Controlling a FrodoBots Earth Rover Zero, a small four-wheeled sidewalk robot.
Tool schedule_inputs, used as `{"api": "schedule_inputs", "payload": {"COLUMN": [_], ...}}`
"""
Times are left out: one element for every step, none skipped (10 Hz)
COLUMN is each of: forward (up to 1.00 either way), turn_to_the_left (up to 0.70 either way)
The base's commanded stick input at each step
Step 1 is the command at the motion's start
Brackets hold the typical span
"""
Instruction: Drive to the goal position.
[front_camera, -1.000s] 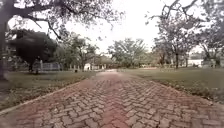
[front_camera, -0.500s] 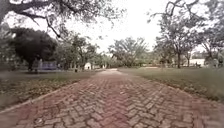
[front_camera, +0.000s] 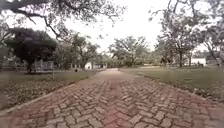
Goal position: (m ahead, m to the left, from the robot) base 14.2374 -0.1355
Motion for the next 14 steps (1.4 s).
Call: {"api": "schedule_inputs", "payload": {"forward": [0.7,0.7,0.7,0.7,0.7,0.7,0.7,0.7,0.7,0.7,0.7,0.7,0.7,0.7], "turn_to_the_left": [0.0,0.0,0.0,0.0,0.0,0.0,0.0,0.0,0.0,0.0,0.0,0.0,0.0,0.0]}}
